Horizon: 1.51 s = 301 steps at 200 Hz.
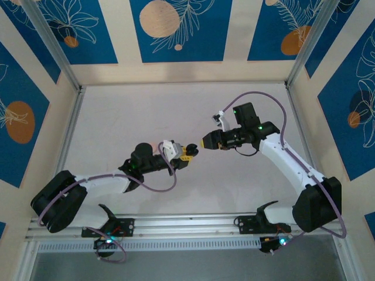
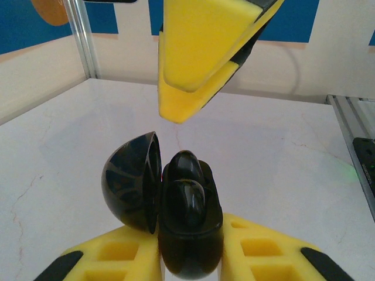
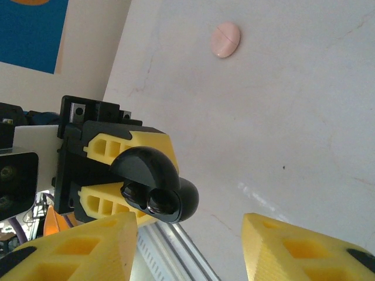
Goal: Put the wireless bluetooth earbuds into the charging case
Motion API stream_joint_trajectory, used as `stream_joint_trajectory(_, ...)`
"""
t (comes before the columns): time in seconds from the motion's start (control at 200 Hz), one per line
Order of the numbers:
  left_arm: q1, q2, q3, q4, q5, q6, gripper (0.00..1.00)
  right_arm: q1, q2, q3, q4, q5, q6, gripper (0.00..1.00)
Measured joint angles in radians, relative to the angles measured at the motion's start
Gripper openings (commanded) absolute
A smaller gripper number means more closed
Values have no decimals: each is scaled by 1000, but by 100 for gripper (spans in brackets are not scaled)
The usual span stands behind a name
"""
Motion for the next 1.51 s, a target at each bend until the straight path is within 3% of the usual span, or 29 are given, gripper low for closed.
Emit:
stream_joint_trajectory(0.71, 0, 0, 20, -35, 0, 11, 25, 58, 93, 16, -24, -14, -24, 50)
stream_joint_trajectory(1.15, 0, 0, 21, -50, 0, 11, 25, 52, 62, 22, -37, 10, -24, 50)
stream_joint_trajectory(1.505, 0, -2, 21, -53, 0, 11, 25, 74, -31, 92, -45, -7, -46, 37)
